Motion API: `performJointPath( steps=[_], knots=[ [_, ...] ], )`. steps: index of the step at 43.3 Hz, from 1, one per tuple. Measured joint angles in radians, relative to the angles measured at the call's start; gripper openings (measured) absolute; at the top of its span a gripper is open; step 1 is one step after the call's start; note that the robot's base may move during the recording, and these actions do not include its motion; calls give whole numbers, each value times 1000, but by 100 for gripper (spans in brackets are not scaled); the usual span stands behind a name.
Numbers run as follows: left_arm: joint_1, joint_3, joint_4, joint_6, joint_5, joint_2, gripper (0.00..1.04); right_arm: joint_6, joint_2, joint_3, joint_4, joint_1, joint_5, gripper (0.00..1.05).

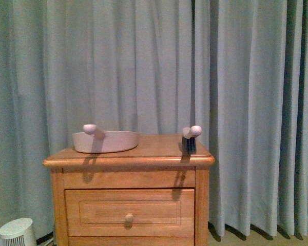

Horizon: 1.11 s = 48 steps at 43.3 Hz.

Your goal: Clean up trash

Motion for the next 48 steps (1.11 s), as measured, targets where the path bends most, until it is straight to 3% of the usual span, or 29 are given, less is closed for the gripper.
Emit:
performJointPath(
  steps=[48],
  knots=[
    [0, 0, 0, 0, 0, 0, 97, 0, 0, 0, 0, 0, 1, 97]
  ],
)
